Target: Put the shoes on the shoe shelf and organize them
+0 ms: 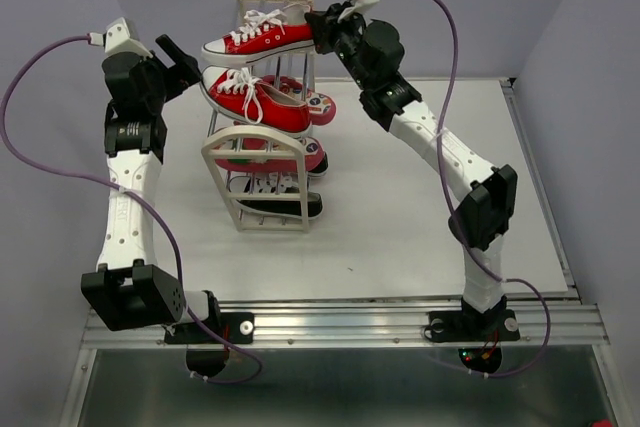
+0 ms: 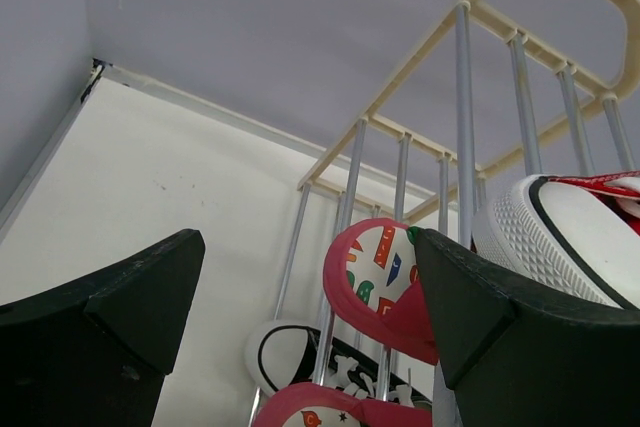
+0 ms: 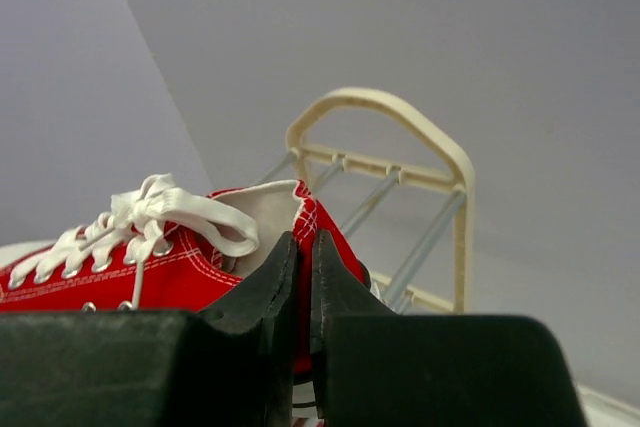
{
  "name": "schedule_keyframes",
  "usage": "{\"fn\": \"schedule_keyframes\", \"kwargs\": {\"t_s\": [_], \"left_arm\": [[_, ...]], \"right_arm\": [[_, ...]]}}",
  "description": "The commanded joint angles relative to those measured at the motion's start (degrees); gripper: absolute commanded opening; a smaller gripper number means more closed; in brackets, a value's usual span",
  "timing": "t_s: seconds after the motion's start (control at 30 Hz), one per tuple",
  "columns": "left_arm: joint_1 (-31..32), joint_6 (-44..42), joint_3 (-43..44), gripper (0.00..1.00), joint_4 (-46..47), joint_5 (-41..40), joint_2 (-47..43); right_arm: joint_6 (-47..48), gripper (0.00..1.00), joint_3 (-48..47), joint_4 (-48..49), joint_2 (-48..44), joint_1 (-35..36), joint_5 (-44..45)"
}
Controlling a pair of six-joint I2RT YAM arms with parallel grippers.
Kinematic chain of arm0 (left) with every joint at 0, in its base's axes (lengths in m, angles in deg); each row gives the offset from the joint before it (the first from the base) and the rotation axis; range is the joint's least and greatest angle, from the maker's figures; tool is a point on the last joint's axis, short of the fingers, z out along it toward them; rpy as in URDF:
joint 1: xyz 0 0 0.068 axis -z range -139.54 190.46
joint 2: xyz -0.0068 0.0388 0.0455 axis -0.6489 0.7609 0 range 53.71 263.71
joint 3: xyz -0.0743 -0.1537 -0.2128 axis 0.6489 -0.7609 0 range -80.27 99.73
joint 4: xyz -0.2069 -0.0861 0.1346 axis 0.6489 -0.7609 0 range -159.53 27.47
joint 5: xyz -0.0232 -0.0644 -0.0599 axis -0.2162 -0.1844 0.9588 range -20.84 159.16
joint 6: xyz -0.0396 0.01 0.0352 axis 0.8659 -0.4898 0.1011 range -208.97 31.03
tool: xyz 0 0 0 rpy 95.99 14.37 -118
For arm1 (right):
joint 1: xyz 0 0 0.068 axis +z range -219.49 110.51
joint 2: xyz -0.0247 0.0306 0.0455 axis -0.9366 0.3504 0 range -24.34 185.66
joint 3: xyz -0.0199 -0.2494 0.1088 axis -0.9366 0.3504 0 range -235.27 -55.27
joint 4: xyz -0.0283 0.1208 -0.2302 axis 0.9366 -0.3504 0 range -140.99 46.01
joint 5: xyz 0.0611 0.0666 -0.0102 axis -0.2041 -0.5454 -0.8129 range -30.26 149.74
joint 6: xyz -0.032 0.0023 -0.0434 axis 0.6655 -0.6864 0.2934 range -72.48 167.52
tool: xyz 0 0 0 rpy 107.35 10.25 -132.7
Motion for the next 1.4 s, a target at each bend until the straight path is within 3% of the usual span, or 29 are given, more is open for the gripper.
{"fn": "schedule_keyframes", "kwargs": {"t_s": [0.0,0.2,0.5,0.63,0.7,0.83,1.13,1.17,1.33,1.37], "left_arm": [[0.68,-0.49,2.82,0.99,2.24,0.59,0.35],[1.56,-0.14,2.39,0.99,2.33,0.42,0.00],[2.17,1.18,-0.34,0.99,3.11,-0.38,-3.68],[2.43,1.88,-2.97,0.98,3.73,-0.20,-6.75],[2.35,2.32,-5.17,0.98,3.99,-0.46,-9.13],[2.35,2.85,-8.86,0.95,5.22,-1.08,-13.17],[2.35,4.08,-11.15,0.96,5.23,2.61,-13.62],[2.43,4.17,-11.93,0.96,5.23,2.18,-13.97],[2.35,4.52,-13.52,0.96,5.14,-0.46,-18.10],[2.35,4.52,-13.70,0.96,5.05,-0.64,-18.54]], "right_arm": [[-1.54,0.01,10.65,8.41,-9.08,0.16,-2.76],[-5.58,0.01,25.25,12.82,-14.54,2.70,0.93],[-7.34,0.07,25.89,12.03,-14.54,3.23,-5.48],[-7.43,0.30,25.89,11.77,-15.42,3.85,-8.29],[-6.47,0.50,25.01,10.45,-15.60,4.46,-9.53],[-4.62,0.58,20.71,4.93,-14.81,4.46,-9.97],[-5.41,0.62,22.19,2.10,-15.33,4.46,-9.62],[-5.50,0.69,22.46,1.93,-15.77,4.46,-9.44],[-5.50,0.82,24.83,1.13,-18.76,4.46,-9.88],[-5.59,0.94,25.70,1.13,-19.37,4.46,-9.88]]}}
